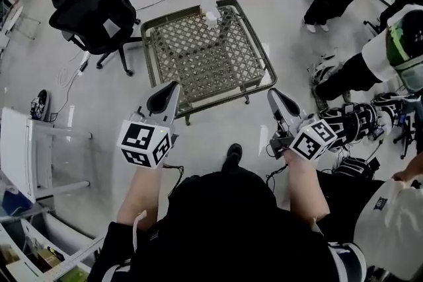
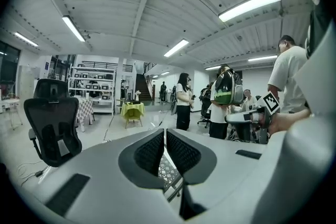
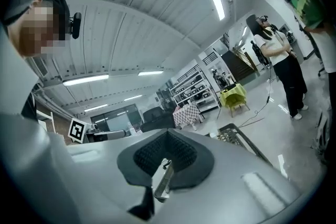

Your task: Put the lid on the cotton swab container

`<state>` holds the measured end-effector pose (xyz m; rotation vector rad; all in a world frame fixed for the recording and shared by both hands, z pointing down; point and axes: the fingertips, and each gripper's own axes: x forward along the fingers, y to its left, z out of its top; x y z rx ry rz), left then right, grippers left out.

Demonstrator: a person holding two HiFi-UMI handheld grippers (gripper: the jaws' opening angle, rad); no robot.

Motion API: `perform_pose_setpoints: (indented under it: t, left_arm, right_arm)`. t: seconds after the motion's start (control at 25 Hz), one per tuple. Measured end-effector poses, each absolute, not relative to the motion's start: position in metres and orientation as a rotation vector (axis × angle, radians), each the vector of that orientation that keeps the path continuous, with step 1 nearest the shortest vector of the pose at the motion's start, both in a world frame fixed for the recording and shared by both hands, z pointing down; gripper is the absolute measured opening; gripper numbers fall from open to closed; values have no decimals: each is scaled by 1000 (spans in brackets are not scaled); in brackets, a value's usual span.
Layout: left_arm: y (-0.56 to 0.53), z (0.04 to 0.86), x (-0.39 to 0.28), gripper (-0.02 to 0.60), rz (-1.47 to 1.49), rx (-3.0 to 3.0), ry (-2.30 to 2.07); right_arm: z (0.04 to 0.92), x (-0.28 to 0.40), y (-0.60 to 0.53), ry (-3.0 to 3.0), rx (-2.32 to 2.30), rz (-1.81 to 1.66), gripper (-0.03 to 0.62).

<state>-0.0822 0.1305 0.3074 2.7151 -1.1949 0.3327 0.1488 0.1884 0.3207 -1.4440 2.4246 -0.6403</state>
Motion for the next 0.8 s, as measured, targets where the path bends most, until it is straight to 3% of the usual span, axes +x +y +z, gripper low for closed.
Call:
perform_pose_setpoints:
  t: [0.36,0.8]
  left_arm:
    - [98,316,-25,20,368,2653,-1262]
    - [31,342,-7,20,384,2599,-1285]
  right_arm:
    - [319,204,142,2463,-1353,-664,10]
    - [337,224,74,2494,-1343,-724,11]
